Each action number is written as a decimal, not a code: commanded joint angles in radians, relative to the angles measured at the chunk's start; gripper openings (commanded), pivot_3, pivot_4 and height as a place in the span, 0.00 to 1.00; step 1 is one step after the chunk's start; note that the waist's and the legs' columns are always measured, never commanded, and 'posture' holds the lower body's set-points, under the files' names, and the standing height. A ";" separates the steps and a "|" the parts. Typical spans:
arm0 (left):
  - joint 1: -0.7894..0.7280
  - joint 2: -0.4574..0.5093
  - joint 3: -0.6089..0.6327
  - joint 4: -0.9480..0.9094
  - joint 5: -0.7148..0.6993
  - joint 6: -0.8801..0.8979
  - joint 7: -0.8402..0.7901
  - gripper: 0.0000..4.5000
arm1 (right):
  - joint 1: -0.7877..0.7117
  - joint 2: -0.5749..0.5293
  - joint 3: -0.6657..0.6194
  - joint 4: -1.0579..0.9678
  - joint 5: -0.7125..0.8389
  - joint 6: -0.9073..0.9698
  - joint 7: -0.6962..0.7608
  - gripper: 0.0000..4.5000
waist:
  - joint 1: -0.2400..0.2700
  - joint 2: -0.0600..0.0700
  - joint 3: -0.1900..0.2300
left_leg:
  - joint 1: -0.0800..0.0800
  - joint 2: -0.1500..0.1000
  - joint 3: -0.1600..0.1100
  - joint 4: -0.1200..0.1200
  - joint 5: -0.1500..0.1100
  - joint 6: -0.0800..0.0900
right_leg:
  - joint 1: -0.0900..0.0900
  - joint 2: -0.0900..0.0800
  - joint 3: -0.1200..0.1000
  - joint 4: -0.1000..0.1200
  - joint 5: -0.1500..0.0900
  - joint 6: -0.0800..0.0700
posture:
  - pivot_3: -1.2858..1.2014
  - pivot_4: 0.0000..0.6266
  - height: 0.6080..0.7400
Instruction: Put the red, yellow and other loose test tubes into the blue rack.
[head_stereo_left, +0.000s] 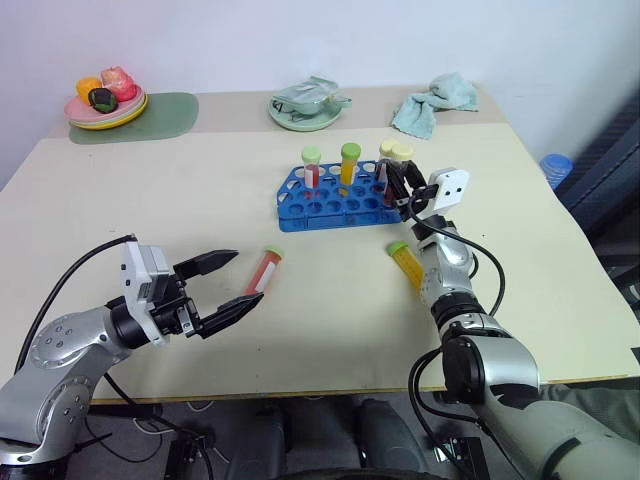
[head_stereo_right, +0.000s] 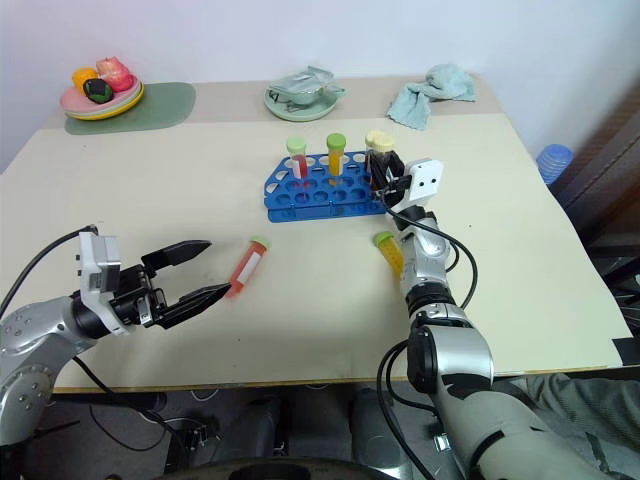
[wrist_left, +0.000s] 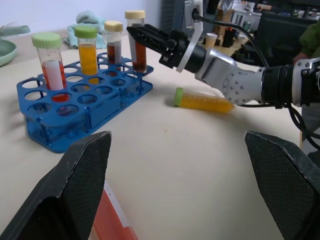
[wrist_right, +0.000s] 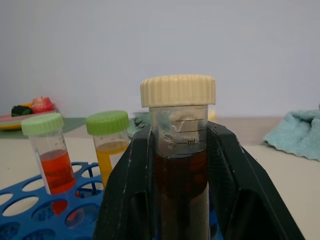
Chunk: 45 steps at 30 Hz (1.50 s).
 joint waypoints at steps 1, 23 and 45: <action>0.004 -0.001 0.018 -0.034 -0.010 -0.013 0.002 0.97 | 0.010 -0.004 0.001 0.016 -0.001 -0.001 -0.001 0.18 | 0.000 0.000 0.000 | 0.000 0.000 0.000 0.000 0.000 0.000 | 0.000 0.000 0.000 0.000 0.000 0.000 | 0.52 0.24 1.00; -0.017 -0.020 -0.019 -0.021 -0.006 -0.014 0.001 0.97 | 0.038 -0.040 0.019 -0.269 -0.002 0.075 -0.093 0.82 | 0.001 0.005 0.005 | -0.005 0.001 0.000 -0.001 0.000 0.000 | -0.005 -0.001 0.000 -0.001 0.000 0.000 | 0.52 0.24 1.00; -0.069 -0.036 -0.090 0.034 0.012 -0.027 -0.082 0.97 | 0.331 -0.399 0.139 -1.312 0.294 1.223 -0.014 0.82 | 0.030 0.006 0.007 | -0.020 0.000 0.000 0.000 0.000 0.000 | -0.020 -0.002 0.001 0.000 0.000 0.000 | 0.52 0.24 1.00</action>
